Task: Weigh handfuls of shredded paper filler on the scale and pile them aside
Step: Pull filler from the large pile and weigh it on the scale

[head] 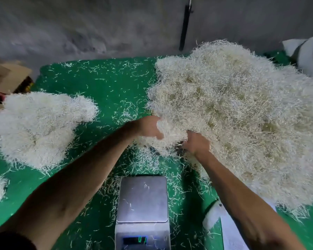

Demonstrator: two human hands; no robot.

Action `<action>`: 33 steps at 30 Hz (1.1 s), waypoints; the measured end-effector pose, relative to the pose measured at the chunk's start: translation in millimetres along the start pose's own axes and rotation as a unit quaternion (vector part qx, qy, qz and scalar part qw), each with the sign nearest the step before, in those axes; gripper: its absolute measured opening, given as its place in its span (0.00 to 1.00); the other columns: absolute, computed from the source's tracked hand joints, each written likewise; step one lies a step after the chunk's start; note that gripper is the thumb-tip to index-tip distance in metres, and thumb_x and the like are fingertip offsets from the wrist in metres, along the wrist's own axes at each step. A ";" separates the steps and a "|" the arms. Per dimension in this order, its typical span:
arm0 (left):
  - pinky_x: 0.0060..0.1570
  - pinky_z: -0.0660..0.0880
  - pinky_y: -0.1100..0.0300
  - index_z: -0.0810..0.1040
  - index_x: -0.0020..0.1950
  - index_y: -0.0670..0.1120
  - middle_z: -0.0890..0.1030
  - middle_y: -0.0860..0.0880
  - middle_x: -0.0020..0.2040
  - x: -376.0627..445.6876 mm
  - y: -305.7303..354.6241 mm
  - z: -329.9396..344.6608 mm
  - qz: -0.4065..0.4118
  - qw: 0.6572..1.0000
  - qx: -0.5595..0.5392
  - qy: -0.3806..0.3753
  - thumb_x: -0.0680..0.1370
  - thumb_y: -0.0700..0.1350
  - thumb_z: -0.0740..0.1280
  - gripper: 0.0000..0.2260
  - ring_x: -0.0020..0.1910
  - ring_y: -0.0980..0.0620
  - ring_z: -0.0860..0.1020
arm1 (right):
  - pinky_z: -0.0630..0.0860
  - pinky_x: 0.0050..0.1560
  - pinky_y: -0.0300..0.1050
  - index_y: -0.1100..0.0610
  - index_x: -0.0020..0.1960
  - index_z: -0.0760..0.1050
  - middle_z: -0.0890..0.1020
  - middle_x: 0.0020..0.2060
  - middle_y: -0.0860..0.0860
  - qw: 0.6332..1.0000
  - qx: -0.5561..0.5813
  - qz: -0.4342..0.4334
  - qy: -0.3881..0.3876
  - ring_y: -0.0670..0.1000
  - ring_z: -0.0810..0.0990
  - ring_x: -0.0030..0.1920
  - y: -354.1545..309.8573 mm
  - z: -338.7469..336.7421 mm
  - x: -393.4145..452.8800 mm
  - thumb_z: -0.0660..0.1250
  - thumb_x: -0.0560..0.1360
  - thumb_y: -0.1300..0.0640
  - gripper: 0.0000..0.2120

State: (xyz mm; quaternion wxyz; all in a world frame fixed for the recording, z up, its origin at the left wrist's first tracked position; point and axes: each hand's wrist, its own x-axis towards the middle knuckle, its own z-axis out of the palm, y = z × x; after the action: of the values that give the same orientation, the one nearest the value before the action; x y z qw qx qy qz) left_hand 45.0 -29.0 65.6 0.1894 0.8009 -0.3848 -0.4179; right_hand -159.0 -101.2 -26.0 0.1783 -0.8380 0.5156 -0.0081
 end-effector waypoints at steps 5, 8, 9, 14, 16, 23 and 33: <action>0.32 0.75 0.61 0.77 0.46 0.42 0.75 0.50 0.36 3.2 -23.7 -1.9 0.041 0.972 0.152 0.173 0.75 0.47 0.71 0.09 0.33 0.53 0.74 | 0.71 0.34 0.39 0.56 0.43 0.73 0.74 0.30 0.48 0.992 0.082 -0.085 0.036 0.50 0.76 0.32 -25.3 -62.1 9.4 0.69 0.78 0.44 0.16; 0.33 0.78 0.59 0.77 0.54 0.38 0.80 0.42 0.43 -0.5 -11.7 -15.8 -0.008 0.980 -0.027 0.196 0.76 0.43 0.69 0.11 0.38 0.48 0.80 | 0.70 0.34 0.39 0.53 0.38 0.69 0.73 0.29 0.47 0.979 -0.009 -0.205 0.016 0.48 0.75 0.30 -42.3 -69.3 -21.4 0.50 0.78 0.28 0.30; 0.42 0.82 0.55 0.74 0.65 0.35 0.81 0.38 0.54 1.4 -6.7 -14.7 -0.033 0.977 -0.092 0.192 0.77 0.44 0.68 0.19 0.48 0.44 0.82 | 0.70 0.31 0.39 0.51 0.37 0.67 0.72 0.27 0.47 0.974 -0.010 -0.226 0.023 0.48 0.74 0.28 -45.5 -69.4 -27.8 0.47 0.78 0.28 0.29; 0.38 0.77 0.66 0.62 0.76 0.42 0.75 0.39 0.55 -7.5 -5.1 -27.8 -0.085 0.976 -0.103 0.174 0.78 0.35 0.69 0.29 0.48 0.44 0.78 | 0.67 0.29 0.38 0.52 0.47 0.78 0.66 0.22 0.47 0.976 0.027 -0.205 0.066 0.44 0.68 0.22 -25.5 -72.0 -41.1 0.50 0.81 0.32 0.28; 0.29 0.73 0.65 0.58 0.79 0.42 0.74 0.40 0.54 -3.5 -14.9 -48.8 -0.103 0.964 -0.133 0.208 0.77 0.33 0.71 0.35 0.40 0.49 0.73 | 0.65 0.29 0.37 0.48 0.57 0.77 0.68 0.25 0.45 0.984 0.000 -0.166 0.061 0.45 0.73 0.26 2.8 -68.6 -47.2 0.57 0.82 0.35 0.19; 0.60 0.78 0.47 0.54 0.82 0.53 0.65 0.34 0.75 -15.0 24.4 -28.3 0.033 0.990 -0.038 0.130 0.79 0.27 0.57 0.36 0.63 0.35 0.75 | 0.68 0.20 0.36 0.57 0.79 0.54 0.64 0.74 0.56 0.979 0.027 -0.116 0.167 0.42 0.73 0.30 -17.8 -44.8 -30.5 0.77 0.70 0.38 0.50; 0.47 0.81 0.61 0.76 0.55 0.45 0.78 0.46 0.55 -39.4 1.4 -53.1 0.031 0.981 0.114 -0.156 0.84 0.48 0.59 0.09 0.57 0.42 0.78 | 0.78 0.36 0.42 0.63 0.46 0.77 0.78 0.40 0.54 0.986 0.120 0.118 0.020 0.48 0.75 0.35 41.9 -90.0 53.1 0.67 0.80 0.57 0.09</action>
State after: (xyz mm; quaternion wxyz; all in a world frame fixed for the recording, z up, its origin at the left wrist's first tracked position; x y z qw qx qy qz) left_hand 73.7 -0.3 117.9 0.0471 0.7299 -0.4791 -0.4853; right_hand -188.0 -190.4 36.4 0.2666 -0.7438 0.6094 -0.0660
